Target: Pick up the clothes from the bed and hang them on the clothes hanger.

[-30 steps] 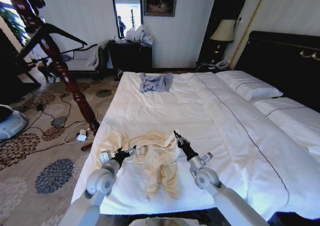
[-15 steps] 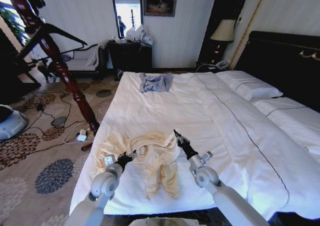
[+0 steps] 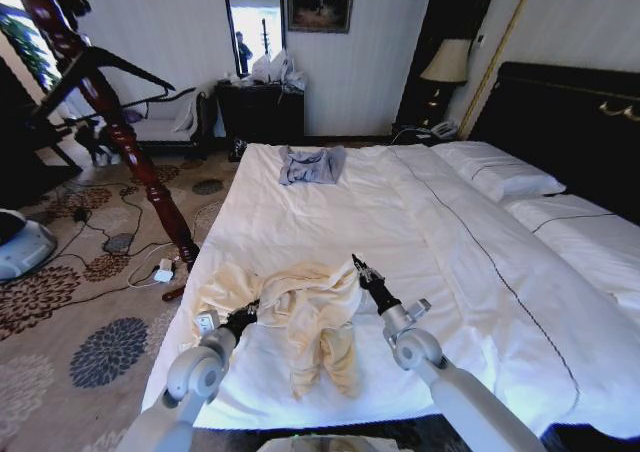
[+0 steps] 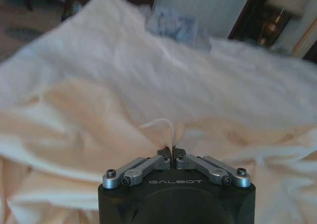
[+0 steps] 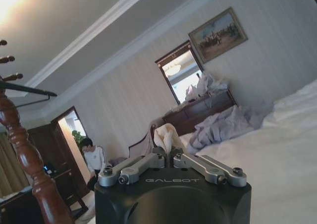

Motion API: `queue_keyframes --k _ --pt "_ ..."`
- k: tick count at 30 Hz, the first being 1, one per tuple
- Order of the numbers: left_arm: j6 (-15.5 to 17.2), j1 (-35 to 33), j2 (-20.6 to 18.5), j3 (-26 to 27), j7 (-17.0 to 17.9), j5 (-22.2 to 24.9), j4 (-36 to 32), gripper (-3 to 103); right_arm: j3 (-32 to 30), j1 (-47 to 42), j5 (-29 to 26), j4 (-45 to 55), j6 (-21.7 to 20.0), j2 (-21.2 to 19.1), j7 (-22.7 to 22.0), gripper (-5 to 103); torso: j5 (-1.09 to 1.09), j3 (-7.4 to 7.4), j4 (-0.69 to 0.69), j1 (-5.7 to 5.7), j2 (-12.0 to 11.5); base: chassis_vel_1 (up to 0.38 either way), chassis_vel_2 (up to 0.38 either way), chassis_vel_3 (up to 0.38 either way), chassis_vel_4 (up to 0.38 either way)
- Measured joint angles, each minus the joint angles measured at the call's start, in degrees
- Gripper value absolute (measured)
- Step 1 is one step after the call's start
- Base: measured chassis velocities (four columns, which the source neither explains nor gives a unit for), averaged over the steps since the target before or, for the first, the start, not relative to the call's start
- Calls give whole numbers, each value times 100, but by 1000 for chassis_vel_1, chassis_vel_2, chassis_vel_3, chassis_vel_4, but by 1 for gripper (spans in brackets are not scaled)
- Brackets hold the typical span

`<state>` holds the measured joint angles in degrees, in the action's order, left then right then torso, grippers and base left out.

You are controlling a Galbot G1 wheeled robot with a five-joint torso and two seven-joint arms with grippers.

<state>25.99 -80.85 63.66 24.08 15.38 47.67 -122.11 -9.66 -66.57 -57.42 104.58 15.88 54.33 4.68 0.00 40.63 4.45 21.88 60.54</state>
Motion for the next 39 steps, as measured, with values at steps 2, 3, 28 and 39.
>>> queue_keyframes --k 2,3,28,39 --pt "-56 1 -25 30 -20 33 -27 0 -23 7 -16 21 0 -16 -4 2 0 0 0 0 0 0 0 0 0" --pt "-295 46 -102 173 -102 171 -135 0 -122 52 -83 115 0 -87 -22 2 0 0 0 0 0 0 0 0 0" --pt "-942 4193 -3697 1222 -27 3819 457 0 -122 3758 -2351 426 -125 -1798 6 2 1 1 1 1 -1 0 0 0 0" --pt "-910 4845 -4361 1438 -43 4440 841 0 538 5494 -2666 131 -194 -1351 -251 2 1 0 2 0 -1 0 0 0 0"
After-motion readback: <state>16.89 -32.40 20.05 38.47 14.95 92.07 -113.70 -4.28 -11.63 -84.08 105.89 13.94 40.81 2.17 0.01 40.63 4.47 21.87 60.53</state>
